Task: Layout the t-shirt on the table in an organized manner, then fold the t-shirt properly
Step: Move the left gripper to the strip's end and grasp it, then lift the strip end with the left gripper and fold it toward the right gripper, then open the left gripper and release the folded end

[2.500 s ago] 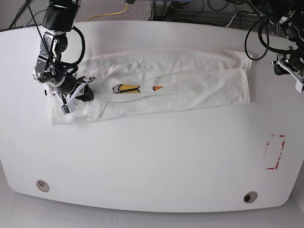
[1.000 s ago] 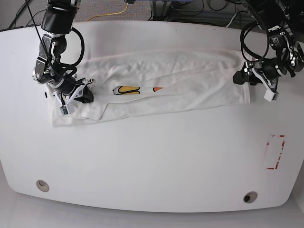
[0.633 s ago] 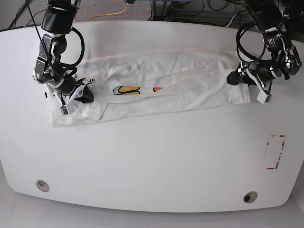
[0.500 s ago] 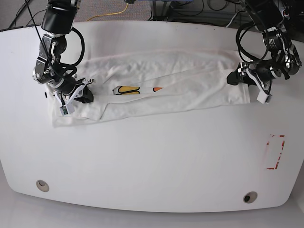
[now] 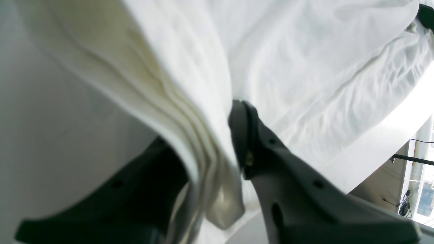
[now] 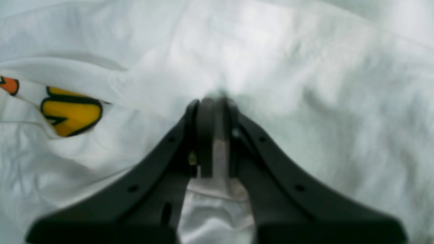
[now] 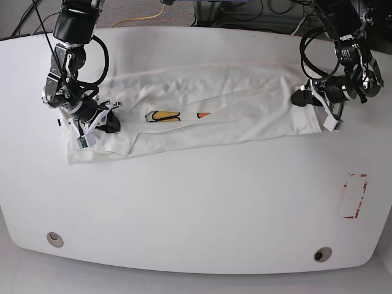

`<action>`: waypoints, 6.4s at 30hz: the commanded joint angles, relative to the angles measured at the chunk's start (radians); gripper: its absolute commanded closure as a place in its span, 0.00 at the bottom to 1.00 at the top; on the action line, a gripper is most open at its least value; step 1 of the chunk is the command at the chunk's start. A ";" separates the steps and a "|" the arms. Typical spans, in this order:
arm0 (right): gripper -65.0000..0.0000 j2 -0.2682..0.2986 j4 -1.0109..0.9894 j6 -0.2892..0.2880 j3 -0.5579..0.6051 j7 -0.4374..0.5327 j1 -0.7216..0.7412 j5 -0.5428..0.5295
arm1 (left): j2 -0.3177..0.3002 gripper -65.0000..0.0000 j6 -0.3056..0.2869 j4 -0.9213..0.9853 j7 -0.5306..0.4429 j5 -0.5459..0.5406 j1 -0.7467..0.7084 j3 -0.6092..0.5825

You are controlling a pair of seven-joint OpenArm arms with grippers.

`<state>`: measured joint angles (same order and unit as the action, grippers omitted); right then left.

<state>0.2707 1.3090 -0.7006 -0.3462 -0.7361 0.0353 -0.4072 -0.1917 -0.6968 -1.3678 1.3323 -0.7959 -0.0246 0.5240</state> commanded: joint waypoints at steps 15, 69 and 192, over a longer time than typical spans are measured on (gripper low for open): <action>0.91 0.006 0.011 0.002 -0.003 -0.013 0.008 0.014 | -0.012 0.91 -0.001 -0.470 0.013 0.019 0.027 -0.227; 0.91 0.006 0.013 0.002 0.000 -0.013 0.024 0.014 | 0.349 0.82 -0.001 -0.193 -0.127 0.183 0.142 -0.552; 0.06 -0.244 0.234 0.002 0.144 -0.270 0.058 0.003 | -0.150 0.97 0.024 -0.396 -0.538 0.149 -0.079 -0.347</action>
<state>0.0196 1.5219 -0.6930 -0.2008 -1.0241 0.0742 -0.3920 -0.3294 -0.6678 -1.7473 0.8181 -0.6262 -0.1162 0.1719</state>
